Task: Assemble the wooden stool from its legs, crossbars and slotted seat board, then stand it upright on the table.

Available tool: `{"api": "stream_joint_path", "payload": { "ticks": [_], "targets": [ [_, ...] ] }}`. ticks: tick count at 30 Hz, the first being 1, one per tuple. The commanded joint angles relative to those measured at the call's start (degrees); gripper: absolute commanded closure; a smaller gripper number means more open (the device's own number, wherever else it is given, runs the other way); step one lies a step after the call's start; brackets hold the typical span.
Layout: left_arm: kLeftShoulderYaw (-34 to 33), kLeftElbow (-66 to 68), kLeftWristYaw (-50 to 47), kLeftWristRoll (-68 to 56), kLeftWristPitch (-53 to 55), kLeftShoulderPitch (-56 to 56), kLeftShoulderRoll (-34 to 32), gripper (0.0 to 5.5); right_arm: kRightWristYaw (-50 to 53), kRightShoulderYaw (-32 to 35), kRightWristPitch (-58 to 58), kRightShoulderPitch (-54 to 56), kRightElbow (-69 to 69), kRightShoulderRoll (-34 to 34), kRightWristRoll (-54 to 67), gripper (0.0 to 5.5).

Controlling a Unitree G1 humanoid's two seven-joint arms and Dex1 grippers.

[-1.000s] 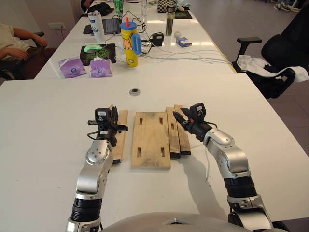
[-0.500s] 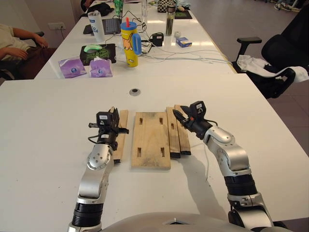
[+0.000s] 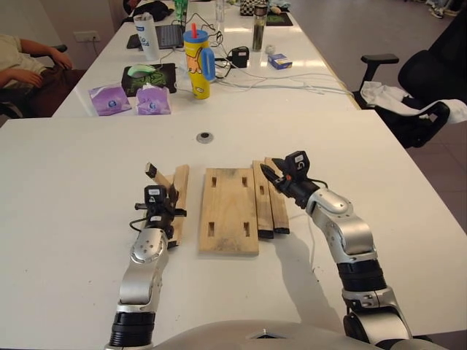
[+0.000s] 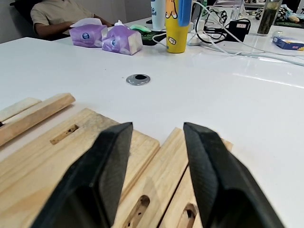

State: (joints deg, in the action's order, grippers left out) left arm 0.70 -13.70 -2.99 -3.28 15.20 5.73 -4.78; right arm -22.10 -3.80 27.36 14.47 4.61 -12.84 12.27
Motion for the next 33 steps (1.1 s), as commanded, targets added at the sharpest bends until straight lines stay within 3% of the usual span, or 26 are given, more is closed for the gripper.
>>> {"api": "stream_joint_path", "payload": {
  "ticks": [1, 6, 20, 27, 33],
  "targets": [
    [-0.92, -2.94, 0.32, 1.53, -1.18, -3.20, -1.05, 3.66, 0.51, 0.11, -0.56, 0.27, -0.34, 0.71, -0.23, 3.52],
    [-2.33, -4.28, 1.06, 1.17, -0.11, -6.26, -1.44, 3.09, 1.08, -0.01, -1.16, -0.11, -0.54, 1.70, -0.41, 3.52],
    [-8.69, -12.14, 0.83, -3.06, 10.78, -26.46, -2.90, 3.09, 1.60, 0.03, -2.50, -0.15, -1.44, 2.66, -0.81, 3.52],
    [-1.35, 7.43, 5.61, 0.19, 19.55, -11.47, -5.15, 3.09, 2.05, -0.94, -3.22, -0.13, -1.86, 3.68, -1.37, 3.52],
    [-2.48, 7.36, 5.13, 0.38, 18.34, -14.21, -6.64, 3.09, 2.43, -0.71, -3.92, 0.15, -2.51, 3.31, -1.58, 3.52]
  ]
}}
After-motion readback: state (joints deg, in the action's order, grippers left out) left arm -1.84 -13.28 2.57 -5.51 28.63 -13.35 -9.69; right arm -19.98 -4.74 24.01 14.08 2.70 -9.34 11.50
